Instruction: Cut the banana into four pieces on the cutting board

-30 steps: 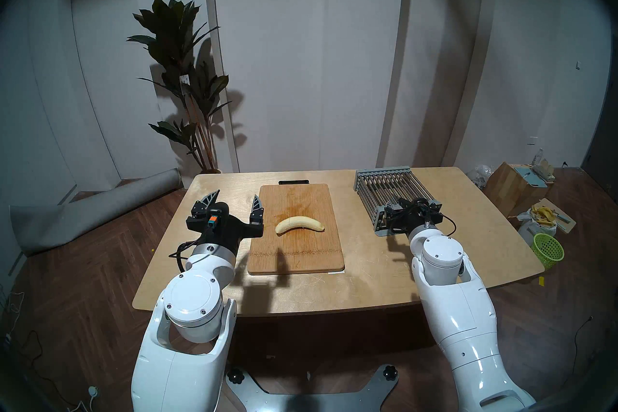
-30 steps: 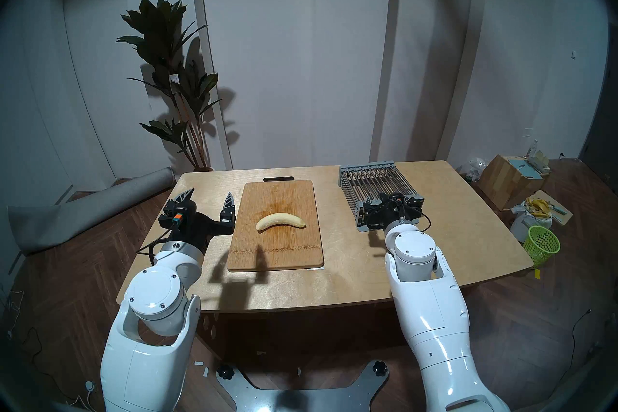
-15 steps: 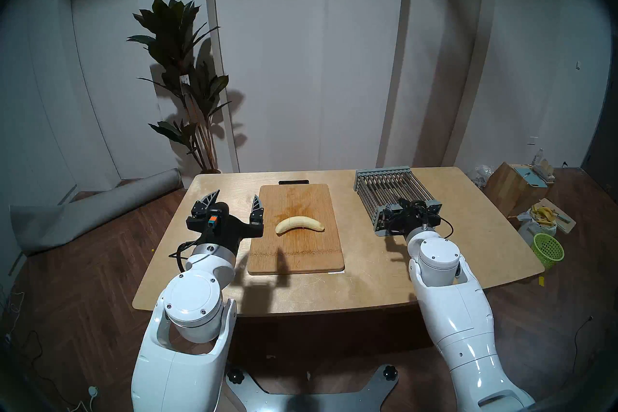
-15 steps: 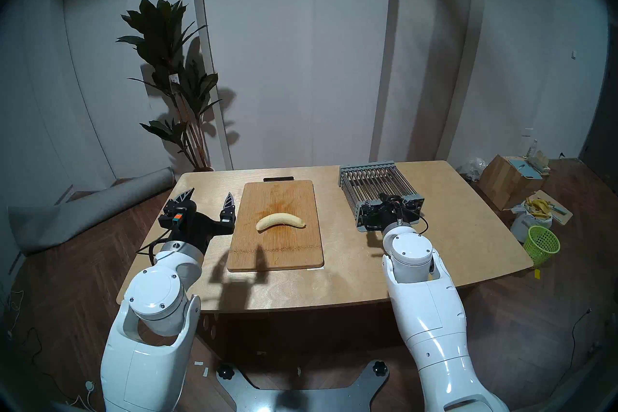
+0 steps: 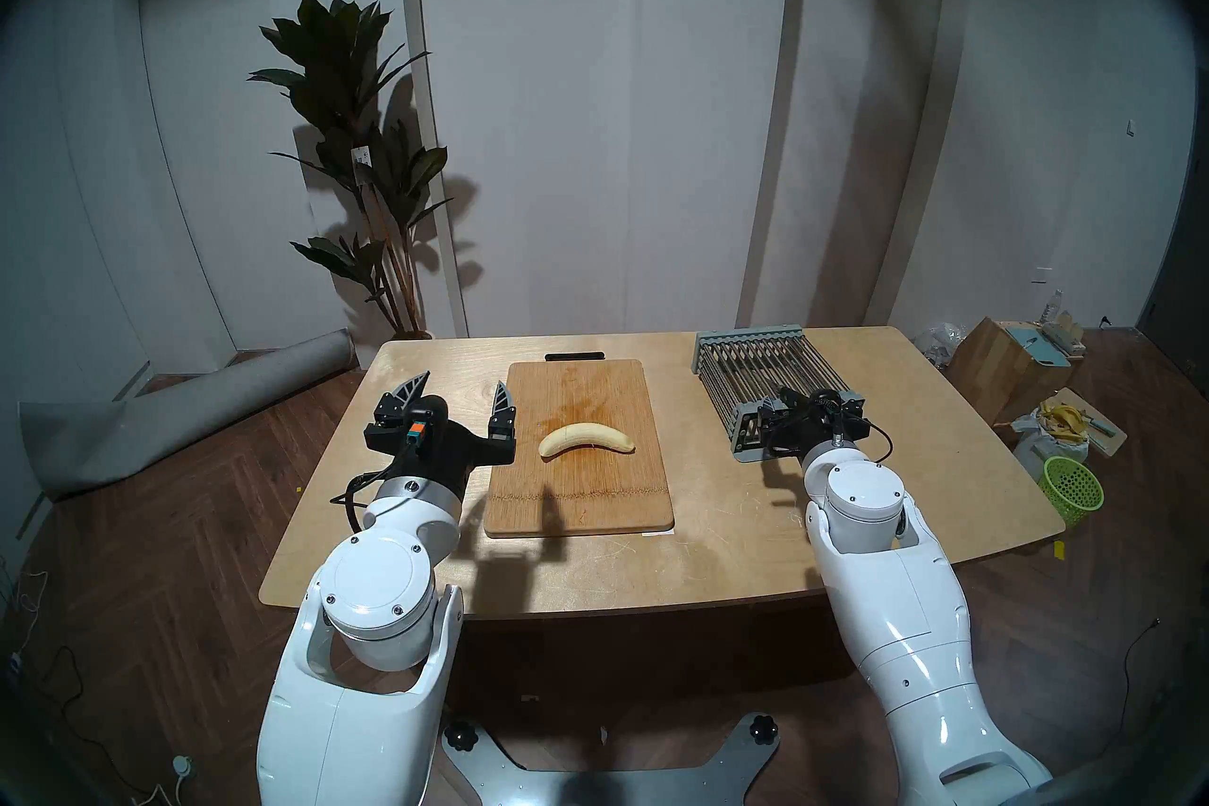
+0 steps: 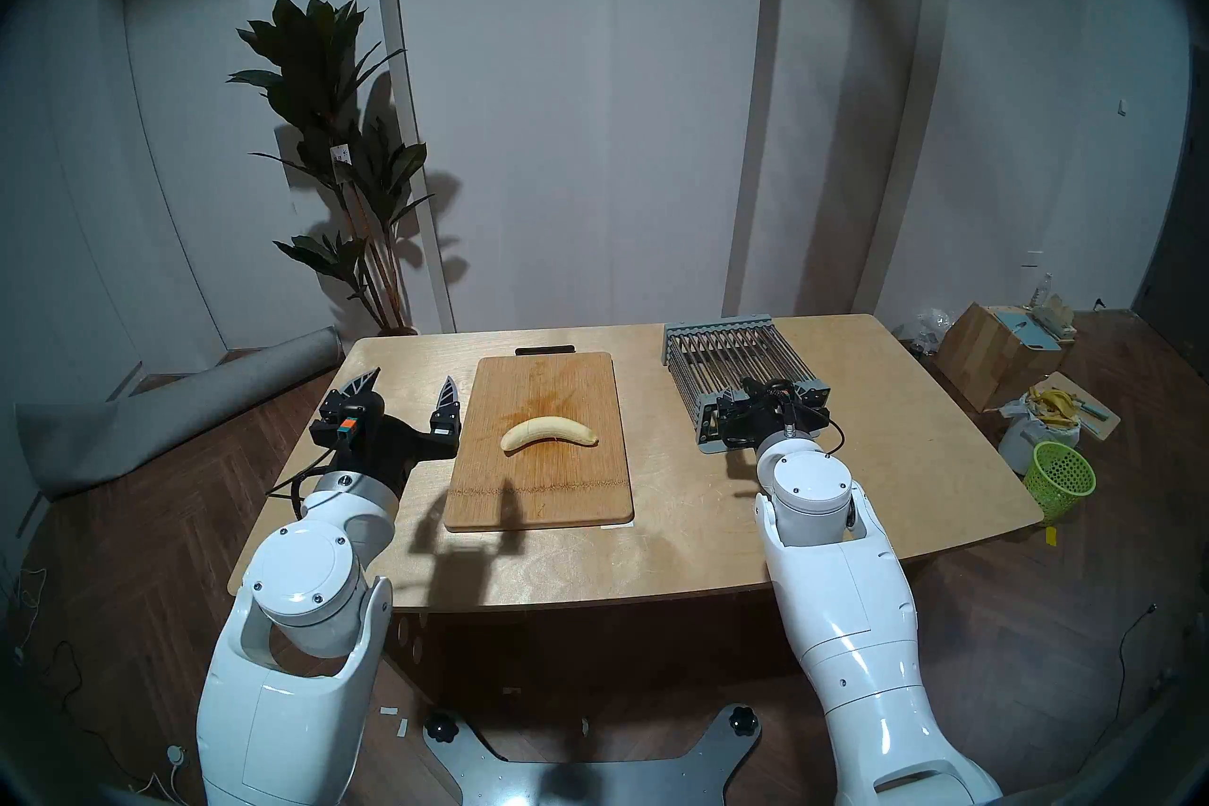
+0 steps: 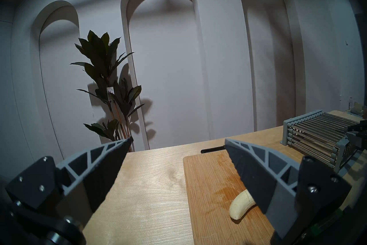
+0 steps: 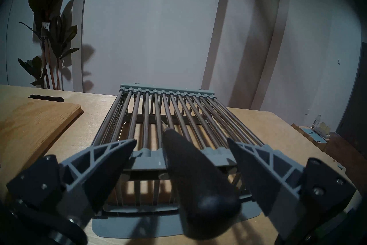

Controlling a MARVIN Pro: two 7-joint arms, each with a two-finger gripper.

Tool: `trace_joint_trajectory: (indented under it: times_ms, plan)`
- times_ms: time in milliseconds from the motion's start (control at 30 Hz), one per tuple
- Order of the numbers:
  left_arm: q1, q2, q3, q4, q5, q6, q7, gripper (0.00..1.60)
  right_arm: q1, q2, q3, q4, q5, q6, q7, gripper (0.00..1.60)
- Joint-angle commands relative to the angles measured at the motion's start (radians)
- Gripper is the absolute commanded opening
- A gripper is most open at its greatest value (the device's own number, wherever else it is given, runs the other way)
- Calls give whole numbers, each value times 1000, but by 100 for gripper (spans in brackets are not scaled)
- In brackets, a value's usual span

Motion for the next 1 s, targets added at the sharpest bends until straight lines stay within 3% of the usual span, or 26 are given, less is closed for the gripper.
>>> trace_joint_trajectory:
  times_ms: [0, 233, 267, 367, 400, 433, 967]
  plan:
    - [-5, 0, 0, -20, 0, -4, 1, 160, 27, -1, -13, -10, -3, -14, 7, 160]
    - [-5, 0, -1, -20, 0, -4, 1, 160, 22, -3, -20, -8, 3, -14, 8, 159]
    - [-5, 0, -1, -20, 0, -4, 1, 160, 22, -3, -20, -8, 4, -14, 8, 78]
    - [-5, 0, -1, -20, 0, -4, 1, 160, 15, -7, -13, -20, 14, -5, 8, 29]
    - [-5, 0, -1, -20, 0, -4, 1, 160, 15, -7, -13, -20, 14, -5, 8, 29]
    - [-5, 0, -1, -20, 0, -4, 1, 160, 8, -6, -8, -31, 23, -10, 11, 0]
    - [-5, 0, 0, -20, 0, -4, 1, 160, -39, -10, 0, -109, 43, -15, 14, 0]
